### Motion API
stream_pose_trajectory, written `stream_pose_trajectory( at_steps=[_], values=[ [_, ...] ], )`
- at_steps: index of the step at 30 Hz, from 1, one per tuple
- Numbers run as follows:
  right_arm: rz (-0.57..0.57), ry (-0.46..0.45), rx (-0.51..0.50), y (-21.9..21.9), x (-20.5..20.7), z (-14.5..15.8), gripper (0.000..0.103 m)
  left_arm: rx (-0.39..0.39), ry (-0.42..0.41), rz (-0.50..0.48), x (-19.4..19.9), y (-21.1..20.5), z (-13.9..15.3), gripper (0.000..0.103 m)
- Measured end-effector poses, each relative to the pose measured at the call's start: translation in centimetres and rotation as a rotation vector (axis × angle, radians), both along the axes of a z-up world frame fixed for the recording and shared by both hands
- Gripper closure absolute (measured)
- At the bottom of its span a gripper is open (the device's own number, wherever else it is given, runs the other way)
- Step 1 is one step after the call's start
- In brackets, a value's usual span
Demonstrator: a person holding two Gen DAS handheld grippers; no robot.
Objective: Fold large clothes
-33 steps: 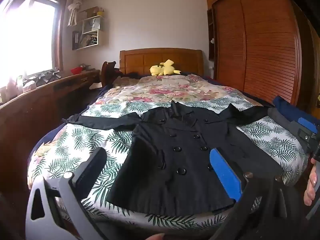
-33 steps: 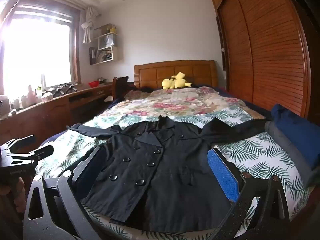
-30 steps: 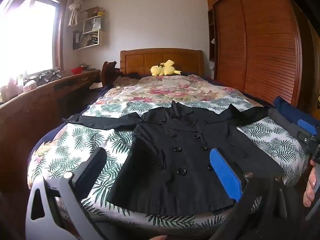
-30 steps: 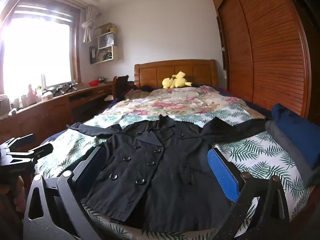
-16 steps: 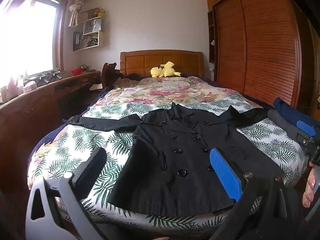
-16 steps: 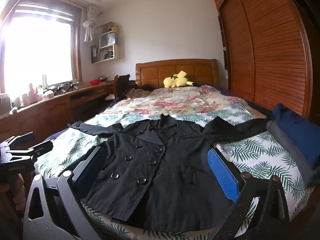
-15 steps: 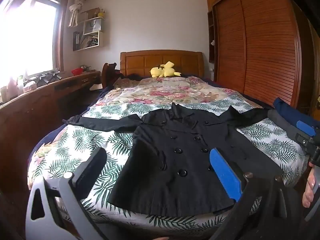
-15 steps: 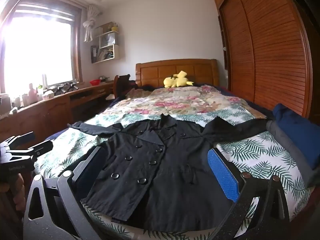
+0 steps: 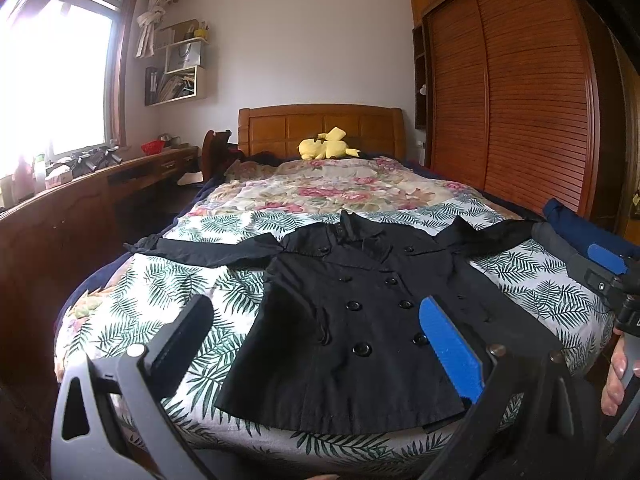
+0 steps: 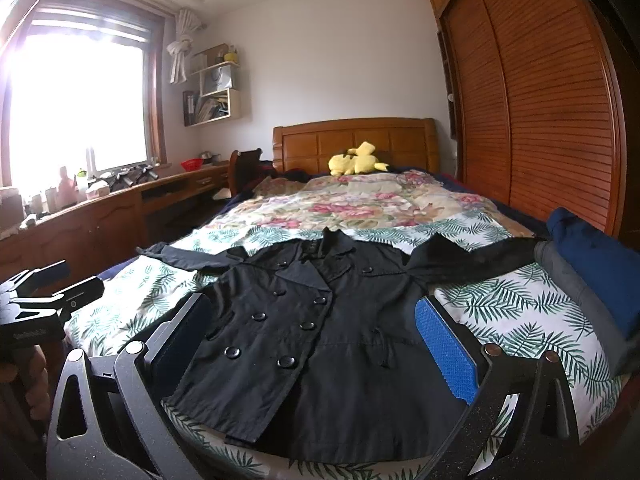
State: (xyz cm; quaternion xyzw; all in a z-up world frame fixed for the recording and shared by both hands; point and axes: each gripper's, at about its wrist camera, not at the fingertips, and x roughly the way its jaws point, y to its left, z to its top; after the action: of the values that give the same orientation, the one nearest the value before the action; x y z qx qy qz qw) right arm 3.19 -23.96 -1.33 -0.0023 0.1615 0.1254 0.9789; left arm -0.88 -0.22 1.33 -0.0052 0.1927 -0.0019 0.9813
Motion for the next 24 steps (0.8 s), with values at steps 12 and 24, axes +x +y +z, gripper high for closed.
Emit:
stream_pose_trajectory(
  at_steps=[12, 24],
  values=[
    [0.002, 0.000, 0.002, -0.10, 0.00, 0.03, 0.000, 0.007, -0.011, 0.001, -0.32, -0.26, 0.16, 0.000],
    [0.003, 0.001, 0.003, -0.14, -0.01, 0.04, 0.000, 0.010, -0.027, -0.003, -0.94, -0.36, 0.60, 0.000]
  ],
)
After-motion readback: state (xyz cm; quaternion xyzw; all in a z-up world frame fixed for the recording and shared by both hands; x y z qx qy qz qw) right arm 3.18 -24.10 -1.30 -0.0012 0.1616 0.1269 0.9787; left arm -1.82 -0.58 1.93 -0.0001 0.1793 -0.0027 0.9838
